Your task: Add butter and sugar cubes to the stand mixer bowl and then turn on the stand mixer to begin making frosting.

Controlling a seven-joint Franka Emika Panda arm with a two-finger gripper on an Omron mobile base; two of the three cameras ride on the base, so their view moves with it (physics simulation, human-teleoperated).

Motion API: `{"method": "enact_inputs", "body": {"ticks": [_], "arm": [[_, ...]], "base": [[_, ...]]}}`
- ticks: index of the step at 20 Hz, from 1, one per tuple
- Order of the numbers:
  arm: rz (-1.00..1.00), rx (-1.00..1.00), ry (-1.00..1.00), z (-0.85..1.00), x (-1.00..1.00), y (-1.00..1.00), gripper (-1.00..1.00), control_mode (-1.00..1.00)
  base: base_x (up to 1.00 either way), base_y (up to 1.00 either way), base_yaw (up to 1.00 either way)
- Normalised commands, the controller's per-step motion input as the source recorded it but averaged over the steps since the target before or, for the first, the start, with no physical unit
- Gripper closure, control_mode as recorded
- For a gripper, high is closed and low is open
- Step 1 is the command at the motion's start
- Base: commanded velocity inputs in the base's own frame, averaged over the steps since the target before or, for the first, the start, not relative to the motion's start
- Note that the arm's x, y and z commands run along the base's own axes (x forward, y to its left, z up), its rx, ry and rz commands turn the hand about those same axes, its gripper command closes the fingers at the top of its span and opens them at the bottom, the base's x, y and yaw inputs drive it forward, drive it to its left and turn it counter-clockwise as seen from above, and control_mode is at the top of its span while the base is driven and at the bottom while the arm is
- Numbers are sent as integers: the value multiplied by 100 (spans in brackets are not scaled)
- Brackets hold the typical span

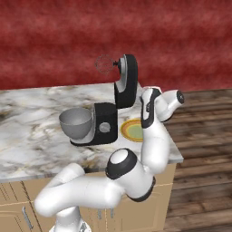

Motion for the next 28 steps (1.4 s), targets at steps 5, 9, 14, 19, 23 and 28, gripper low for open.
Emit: {"method": "enact_inputs", "body": {"ticks": [5,9,14,19,23,28], "arm": [[0,0,-4,0,10,0,-100,-100],[0,0,-4,0,8,0,-100,-100],[2,0,-3,0,2,5,-100,-100],[2,0,-4,0,1,9,-100,-100],[4,0,-3,0,0,19,-100,-100],[5,0,-2,1,0,24,-100,-100]], "base": [[0,0,0],[0,0,0],[0,0,0],[0,0,0],[0,0,0],[0,0,0]]}}
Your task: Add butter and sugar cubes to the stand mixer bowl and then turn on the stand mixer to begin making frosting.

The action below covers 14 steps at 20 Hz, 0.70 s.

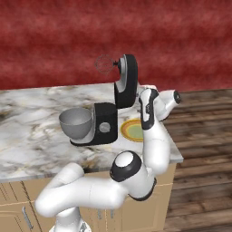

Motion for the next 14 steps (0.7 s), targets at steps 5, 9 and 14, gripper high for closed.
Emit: {"method": "enact_inputs", "body": {"ticks": [5,9,14], "arm": [[6,0,-7,26,0,25,-100,-100],[7,0,-7,51,-7,25,-100,-100],[12,-4,-5,63,-44,47,-100,-100]], "base": [[0,0,0],[0,0,0],[0,0,0]]}}
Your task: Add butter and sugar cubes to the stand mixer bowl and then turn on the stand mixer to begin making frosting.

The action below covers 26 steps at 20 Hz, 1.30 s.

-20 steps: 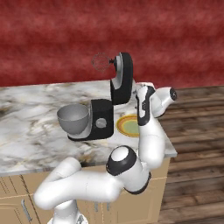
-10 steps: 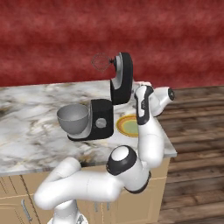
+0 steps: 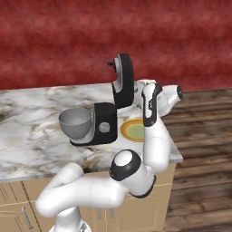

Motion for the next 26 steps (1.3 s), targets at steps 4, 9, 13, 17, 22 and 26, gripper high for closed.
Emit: {"method": "enact_inputs", "body": {"ticks": [4,9,13,17,22,26], "arm": [[15,-13,-6,61,-71,71,-100,-100],[16,-25,-15,29,-97,93,-100,-100],[16,-32,-24,2,-100,100,-100,-100],[17,-33,-28,0,-100,93,-100,-100],[12,-10,-39,19,-100,11,-100,-100],[10,0,-45,31,-100,-11,-100,-100]], "base": [[0,0,0],[0,0,0],[0,0,0],[0,0,0],[0,0,0],[0,0,0]]}}
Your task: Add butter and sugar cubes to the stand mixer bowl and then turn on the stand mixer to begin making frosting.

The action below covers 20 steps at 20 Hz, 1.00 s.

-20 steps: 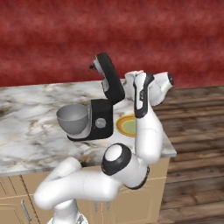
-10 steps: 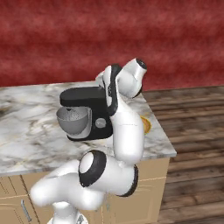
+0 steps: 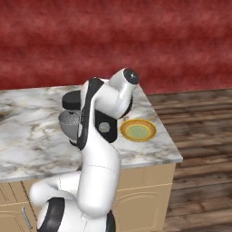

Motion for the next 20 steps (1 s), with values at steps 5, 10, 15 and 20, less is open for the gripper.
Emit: {"method": "enact_inputs", "body": {"ticks": [5,10,15,20], "arm": [[8,0,-42,20,-100,-28,-100,-100],[7,5,-22,21,-77,-21,-100,-100],[7,21,0,19,-43,-23,-100,-100],[6,25,15,19,-18,-19,-100,-100]], "base": [[0,0,0],[0,0,0],[0,0,0],[0,0,0]]}}
